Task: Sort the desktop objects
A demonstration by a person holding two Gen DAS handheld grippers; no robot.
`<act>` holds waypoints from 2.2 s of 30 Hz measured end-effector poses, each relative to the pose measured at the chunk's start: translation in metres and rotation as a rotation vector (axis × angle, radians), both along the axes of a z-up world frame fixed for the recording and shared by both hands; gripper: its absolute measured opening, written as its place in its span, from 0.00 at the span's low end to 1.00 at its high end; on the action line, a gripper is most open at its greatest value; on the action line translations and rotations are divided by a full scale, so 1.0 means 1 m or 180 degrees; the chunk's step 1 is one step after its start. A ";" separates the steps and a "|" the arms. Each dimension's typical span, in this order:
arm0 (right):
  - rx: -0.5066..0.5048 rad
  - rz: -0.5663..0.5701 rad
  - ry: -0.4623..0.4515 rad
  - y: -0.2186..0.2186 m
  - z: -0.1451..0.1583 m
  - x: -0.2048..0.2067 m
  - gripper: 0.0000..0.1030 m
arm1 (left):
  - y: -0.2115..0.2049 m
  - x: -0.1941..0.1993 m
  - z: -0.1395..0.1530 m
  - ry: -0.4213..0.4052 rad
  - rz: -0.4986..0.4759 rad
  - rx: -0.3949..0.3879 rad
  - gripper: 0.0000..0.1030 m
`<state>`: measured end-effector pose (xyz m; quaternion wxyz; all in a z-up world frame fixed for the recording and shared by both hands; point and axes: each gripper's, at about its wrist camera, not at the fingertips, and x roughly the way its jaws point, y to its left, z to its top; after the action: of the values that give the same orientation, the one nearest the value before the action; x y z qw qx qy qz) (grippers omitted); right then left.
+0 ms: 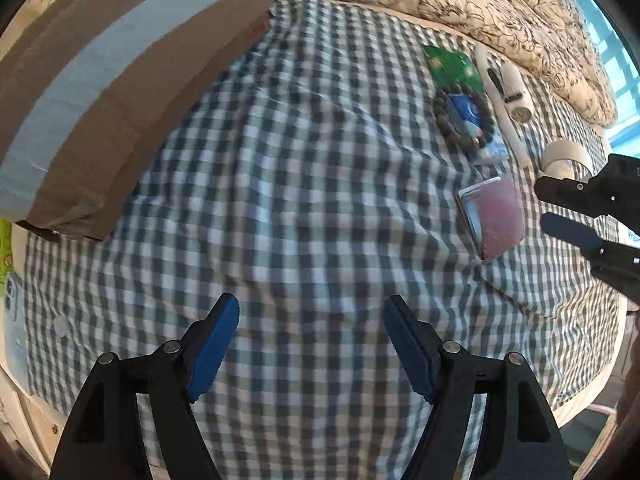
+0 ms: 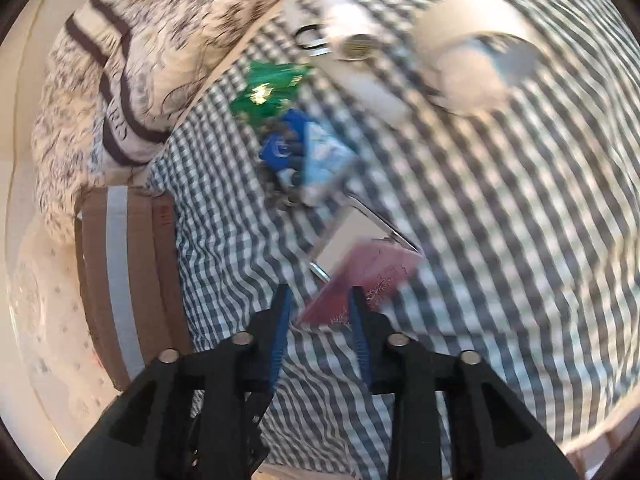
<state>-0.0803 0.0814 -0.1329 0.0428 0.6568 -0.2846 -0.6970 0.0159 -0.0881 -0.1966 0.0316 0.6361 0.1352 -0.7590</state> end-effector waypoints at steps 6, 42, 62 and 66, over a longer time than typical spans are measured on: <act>0.0854 0.0527 0.0079 0.003 0.000 -0.004 0.50 | 0.001 0.002 -0.010 -0.0085 0.0087 -0.0026 0.76; 0.1210 0.1648 0.0388 0.031 -0.005 -0.002 0.69 | 0.072 -0.027 0.021 -0.0027 -0.0032 -0.0119 0.76; 0.1048 -0.0142 -0.0078 0.240 -0.009 0.067 0.69 | 0.282 -0.189 0.040 0.1213 -0.2124 -0.0591 0.88; 0.0962 -0.0222 -0.0111 0.246 -0.012 0.073 0.69 | 0.292 -0.216 0.039 0.1042 -0.2026 -0.0569 0.82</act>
<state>-0.0077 0.3274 -0.1447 -0.0858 0.6574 -0.1998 -0.7215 -0.2003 0.2044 -0.1576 -0.1727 0.5112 -0.1329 -0.8313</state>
